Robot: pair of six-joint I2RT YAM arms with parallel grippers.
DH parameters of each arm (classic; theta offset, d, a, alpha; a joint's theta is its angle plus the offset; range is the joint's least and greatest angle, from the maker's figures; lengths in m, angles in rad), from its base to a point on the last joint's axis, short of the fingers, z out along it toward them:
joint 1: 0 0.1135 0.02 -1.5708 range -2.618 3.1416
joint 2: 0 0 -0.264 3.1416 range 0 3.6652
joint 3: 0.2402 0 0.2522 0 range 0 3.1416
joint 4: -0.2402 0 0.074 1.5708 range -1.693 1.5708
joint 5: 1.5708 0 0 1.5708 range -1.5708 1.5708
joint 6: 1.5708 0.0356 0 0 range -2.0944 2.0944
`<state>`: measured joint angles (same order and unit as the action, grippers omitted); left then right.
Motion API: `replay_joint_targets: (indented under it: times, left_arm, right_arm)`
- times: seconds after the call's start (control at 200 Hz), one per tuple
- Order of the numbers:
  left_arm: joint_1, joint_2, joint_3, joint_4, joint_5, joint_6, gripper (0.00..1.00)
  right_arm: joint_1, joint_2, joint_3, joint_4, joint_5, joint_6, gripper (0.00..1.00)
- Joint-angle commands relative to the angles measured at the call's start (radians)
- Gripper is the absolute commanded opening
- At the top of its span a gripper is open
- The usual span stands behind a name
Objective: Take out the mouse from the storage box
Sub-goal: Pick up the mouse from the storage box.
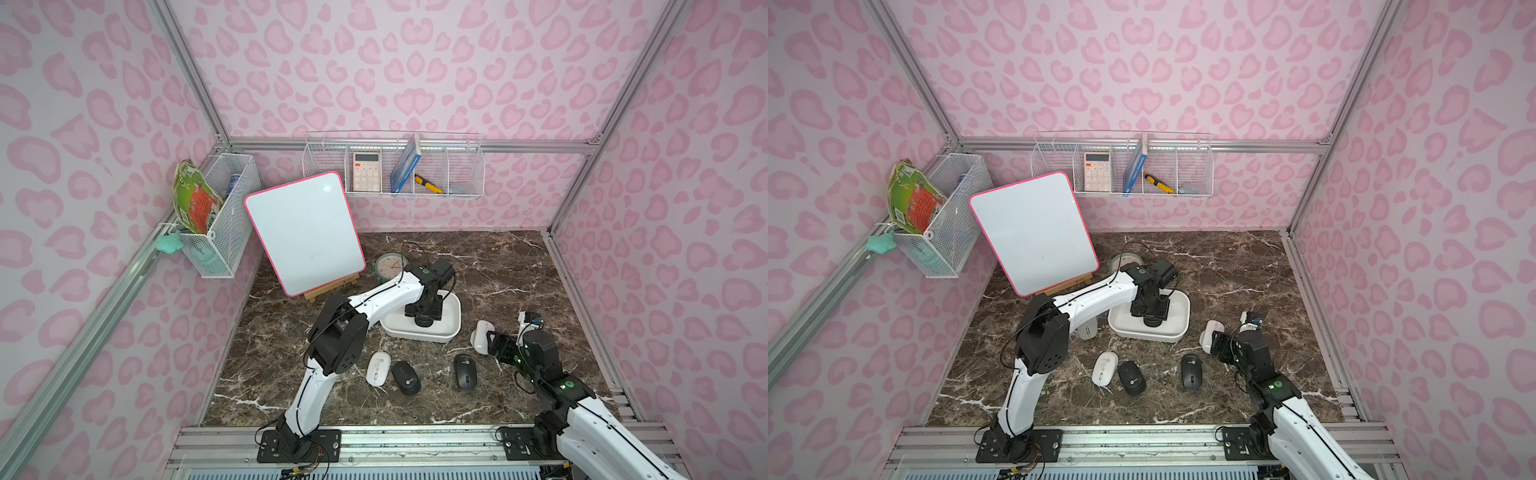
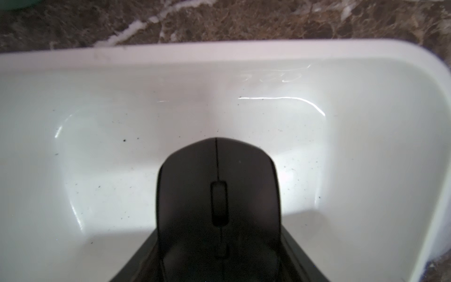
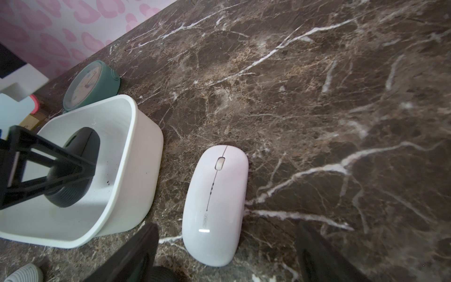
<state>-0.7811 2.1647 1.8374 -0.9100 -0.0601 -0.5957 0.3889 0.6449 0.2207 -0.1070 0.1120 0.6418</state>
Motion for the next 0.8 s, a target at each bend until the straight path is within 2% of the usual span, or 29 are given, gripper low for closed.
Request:
replay_joint_targets:
  times: [0.0, 0.795]
  left_arm:
    - [0.0, -0.037, -0.022, 0.014, -0.022, -0.008, 0.51]
    - [-0.013, -0.277, -0.236, 0.06, 0.003, 0.003, 0.48]
  right_arm:
    - [0.002, 0.001, -0.002, 0.026, -0.004, -0.01, 0.9]
    - [0.002, 0.017, 0.002, 0.028, -0.006, -0.014, 0.9]
